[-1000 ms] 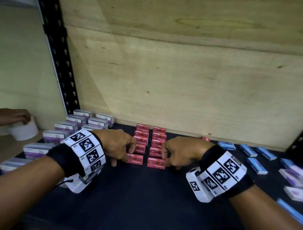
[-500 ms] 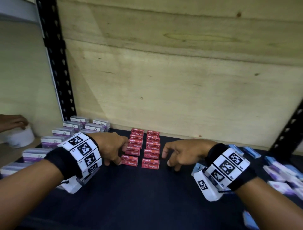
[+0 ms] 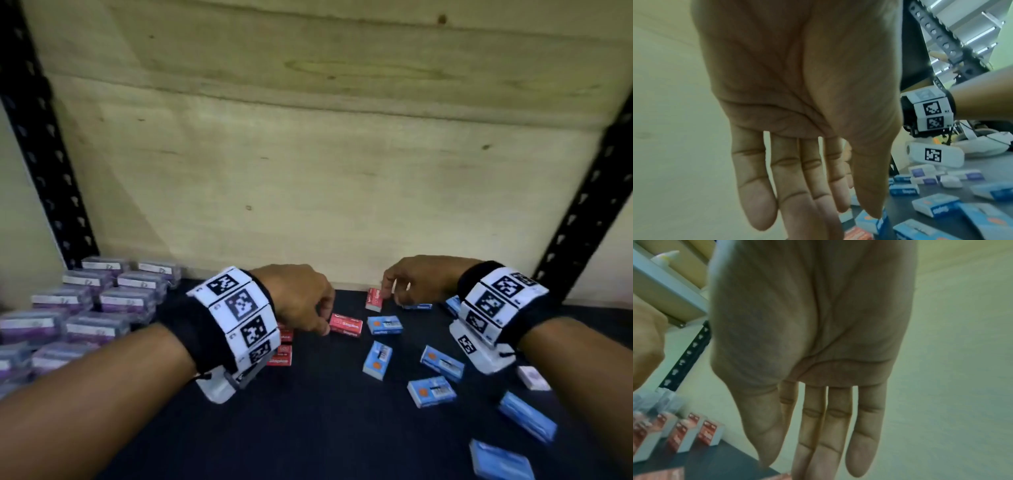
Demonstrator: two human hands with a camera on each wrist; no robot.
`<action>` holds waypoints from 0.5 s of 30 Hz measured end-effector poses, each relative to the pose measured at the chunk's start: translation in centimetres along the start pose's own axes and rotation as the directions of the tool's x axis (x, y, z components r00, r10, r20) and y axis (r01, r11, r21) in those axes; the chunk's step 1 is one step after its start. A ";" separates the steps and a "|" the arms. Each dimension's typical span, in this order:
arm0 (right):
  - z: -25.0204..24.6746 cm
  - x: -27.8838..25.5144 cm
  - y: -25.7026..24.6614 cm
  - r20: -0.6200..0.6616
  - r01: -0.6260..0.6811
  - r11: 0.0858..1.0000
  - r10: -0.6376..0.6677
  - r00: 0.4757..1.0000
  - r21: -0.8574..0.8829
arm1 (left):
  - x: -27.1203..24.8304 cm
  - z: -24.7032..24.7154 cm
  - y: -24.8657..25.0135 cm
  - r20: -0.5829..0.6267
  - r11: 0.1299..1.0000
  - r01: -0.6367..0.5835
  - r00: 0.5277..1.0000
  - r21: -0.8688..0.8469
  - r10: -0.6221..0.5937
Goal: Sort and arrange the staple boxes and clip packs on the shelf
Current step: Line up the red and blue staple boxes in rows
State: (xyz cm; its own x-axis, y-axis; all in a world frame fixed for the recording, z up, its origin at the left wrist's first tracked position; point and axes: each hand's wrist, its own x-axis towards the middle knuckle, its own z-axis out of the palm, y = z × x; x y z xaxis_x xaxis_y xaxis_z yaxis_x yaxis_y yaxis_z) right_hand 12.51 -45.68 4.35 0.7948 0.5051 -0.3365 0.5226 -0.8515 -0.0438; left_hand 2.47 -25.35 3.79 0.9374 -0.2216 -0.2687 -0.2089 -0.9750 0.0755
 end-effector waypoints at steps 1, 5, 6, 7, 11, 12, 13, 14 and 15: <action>0.2 0.4 0.3 0.003 -0.004 1.000 0.004 1.000 -0.024 | 1.0 0.0 0.4 0.004 1.000 -0.015 1.000 0.007 0.015; 0.6 2.3 1.2 0.041 0.028 0.993 -0.023 0.999 -0.117 | 4.8 0.0 1.1 0.064 0.997 -0.051 0.997 0.066 0.046; 0.6 2.8 1.2 0.055 0.036 0.988 -0.028 0.998 -0.147 | 5.5 -0.1 1.1 0.091 0.995 -0.059 0.995 0.079 0.052; 0.5 3.3 1.2 0.068 0.050 0.983 -0.039 0.997 -0.177 | 6.3 -0.2 1.0 0.118 0.994 -0.064 0.992 0.089 0.054; -0.2 4.7 0.7 0.107 0.128 0.960 -0.104 0.989 -0.249 | 8.4 -0.4 0.4 0.200 0.993 -0.080 0.978 0.087 0.061; -0.2 5.1 0.7 0.116 0.140 0.957 -0.113 0.987 -0.253 | 8.9 -0.4 0.3 0.217 0.993 -0.085 0.974 0.077 0.067; -0.1 5.5 0.7 0.125 0.151 0.955 -0.122 0.985 -0.254 | 9.2 -0.3 0.2 0.233 0.994 -0.089 0.970 0.068 0.071; 0.0 5.9 0.8 0.133 0.162 0.954 -0.131 0.982 -0.252 | 9.5 -0.2 0.1 0.248 0.994 -0.093 0.966 0.058 0.076; 0.1 6.3 0.9 0.136 0.171 0.953 -0.140 0.981 -0.250 | 9.7 0.0 0.1 0.258 0.994 -0.098 0.963 0.050 0.082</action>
State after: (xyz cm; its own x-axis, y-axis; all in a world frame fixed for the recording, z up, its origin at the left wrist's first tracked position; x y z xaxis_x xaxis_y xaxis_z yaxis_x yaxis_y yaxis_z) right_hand 17.94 -43.31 2.07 0.6643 0.5953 -0.4521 0.7108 -0.6902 0.1356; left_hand 11.51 -27.62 1.24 0.8136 -0.2971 -0.4999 -0.3137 -0.9481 0.0530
